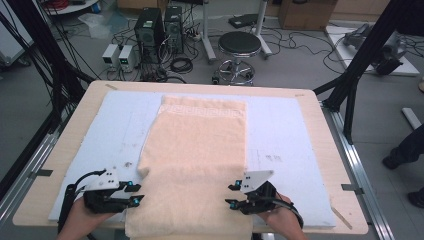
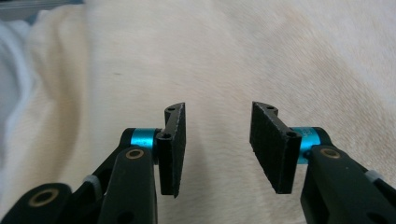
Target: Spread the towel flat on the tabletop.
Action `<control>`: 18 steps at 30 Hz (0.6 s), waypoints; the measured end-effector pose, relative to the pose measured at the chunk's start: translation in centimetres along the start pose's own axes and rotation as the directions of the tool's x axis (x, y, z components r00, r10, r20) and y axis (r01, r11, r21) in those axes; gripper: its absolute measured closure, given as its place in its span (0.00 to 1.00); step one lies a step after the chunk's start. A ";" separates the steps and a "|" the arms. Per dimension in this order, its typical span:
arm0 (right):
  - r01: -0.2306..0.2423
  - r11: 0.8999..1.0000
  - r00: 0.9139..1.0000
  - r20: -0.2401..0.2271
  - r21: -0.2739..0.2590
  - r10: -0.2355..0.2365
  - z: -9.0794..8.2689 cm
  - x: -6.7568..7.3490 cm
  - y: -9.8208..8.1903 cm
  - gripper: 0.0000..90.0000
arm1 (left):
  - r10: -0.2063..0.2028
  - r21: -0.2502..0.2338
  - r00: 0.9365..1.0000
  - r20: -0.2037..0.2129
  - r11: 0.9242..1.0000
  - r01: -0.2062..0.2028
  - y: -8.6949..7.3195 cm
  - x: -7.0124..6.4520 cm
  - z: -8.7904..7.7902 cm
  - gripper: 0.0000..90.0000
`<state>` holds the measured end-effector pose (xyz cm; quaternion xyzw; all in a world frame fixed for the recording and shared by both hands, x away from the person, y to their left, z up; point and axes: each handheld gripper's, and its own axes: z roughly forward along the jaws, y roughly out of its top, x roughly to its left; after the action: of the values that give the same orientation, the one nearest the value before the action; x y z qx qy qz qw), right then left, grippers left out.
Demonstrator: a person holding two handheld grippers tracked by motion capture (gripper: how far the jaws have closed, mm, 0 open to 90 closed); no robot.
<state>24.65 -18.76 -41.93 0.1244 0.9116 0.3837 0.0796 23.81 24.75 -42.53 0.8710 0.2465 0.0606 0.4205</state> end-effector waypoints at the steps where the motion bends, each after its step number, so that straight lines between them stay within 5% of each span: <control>1: -0.007 1.000 1.000 -0.001 0.017 0.007 0.4 -0.4 -0.2 0.62 | -0.009 0.031 1.000 0.011 0.999 0.009 -0.1 0.2 0.4 0.68; 3: -0.018 0.997 1.000 -0.019 0.078 0.019 1.2 -0.8 -0.6 0.71 | 0.008 0.065 1.000 0.016 0.998 -0.010 -0.4 0.0 1.2 0.74; 4: -0.031 0.998 0.999 -0.042 0.062 0.034 1.4 -0.9 -0.9 0.80 | 0.035 0.054 0.999 -0.009 0.998 -0.034 -0.5 -0.3 1.1 0.79; 6: -0.020 0.998 0.997 -0.073 0.054 0.024 1.4 -1.0 -0.9 0.95 | 0.038 0.066 0.999 0.006 0.997 -0.038 -0.4 -0.4 1.1 0.94; 10: 0.037 0.997 0.996 -0.082 0.062 -0.032 0.8 0.1 -0.4 0.97 | 0.059 0.055 0.998 0.035 0.997 -0.060 -0.4 -1.3 0.3 0.96; 14: 0.071 0.997 0.992 -0.106 0.023 -0.068 -1.3 1.7 -0.3 0.97 | 0.081 -0.008 0.991 0.110 0.997 -0.081 -0.4 -2.6 -1.2 0.95; 16: 0.071 0.997 0.986 -0.155 0.017 -0.068 -2.1 2.5 -0.6 0.96 | 0.081 -0.033 0.988 0.130 0.996 -0.078 -0.5 -2.8 -1.9 0.84; 18: 0.062 0.998 0.981 -0.187 0.024 -0.057 -2.3 2.9 -0.9 0.85 | 0.070 -0.048 0.992 0.103 0.997 -0.065 -0.6 -2.5 -2.4 0.73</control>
<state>21.18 -20.07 -41.13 0.0619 0.9239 0.3776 0.0035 20.68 25.49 -41.20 0.8713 0.1932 0.0343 0.4499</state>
